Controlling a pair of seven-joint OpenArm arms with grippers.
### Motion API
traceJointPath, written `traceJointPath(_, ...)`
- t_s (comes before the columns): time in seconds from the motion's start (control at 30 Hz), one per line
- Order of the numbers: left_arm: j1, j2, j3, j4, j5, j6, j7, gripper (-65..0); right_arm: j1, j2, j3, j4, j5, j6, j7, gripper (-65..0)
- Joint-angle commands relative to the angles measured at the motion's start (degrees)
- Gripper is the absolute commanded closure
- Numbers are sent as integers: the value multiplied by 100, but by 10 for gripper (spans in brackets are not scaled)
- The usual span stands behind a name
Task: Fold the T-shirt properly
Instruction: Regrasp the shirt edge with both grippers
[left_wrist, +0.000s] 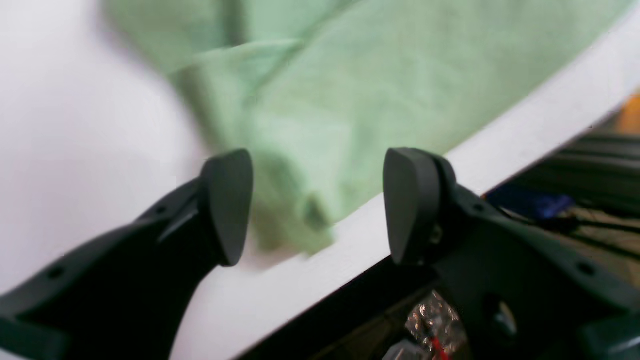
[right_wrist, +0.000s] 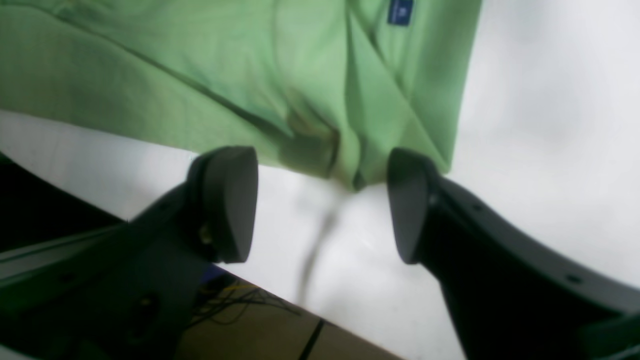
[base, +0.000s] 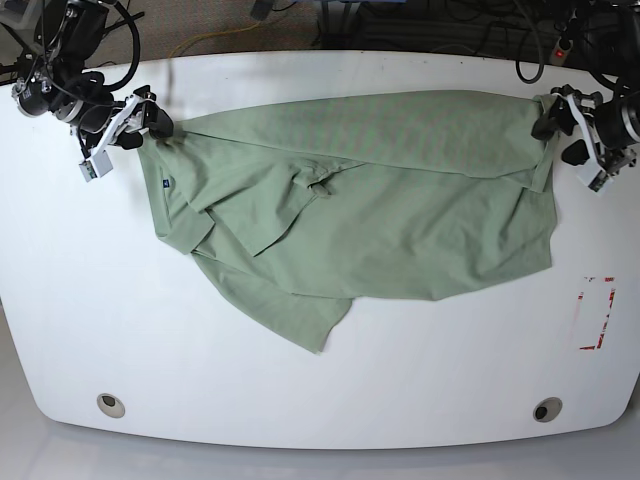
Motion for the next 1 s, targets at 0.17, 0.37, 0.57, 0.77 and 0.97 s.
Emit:
traceJointPath(0.17,-174,226,547,200,672,-6,-92,-385,254,-215,6,83,-80,10,117,-377)
traceJointPath(0.37,-174,780,556,200,1815,-6,-92,-383,517,-655,-21,83,-862,10,117,-268)
traceJointPath(0.57,-174,965,556,69,2624,-6,-119,-383,781,-910,-38,74,-1943,10,495,-289)
traceJointPath(0.77,-147,666,556,-433,2668,-6,-426,-383,966,-857,-284,-700,-3086,10,1216,-285)
traceJointPath(0.97,-130,218,530,-626,2659,-6,-453,-383,913,-426,-293,-1403,-3209,10,1735,-285)
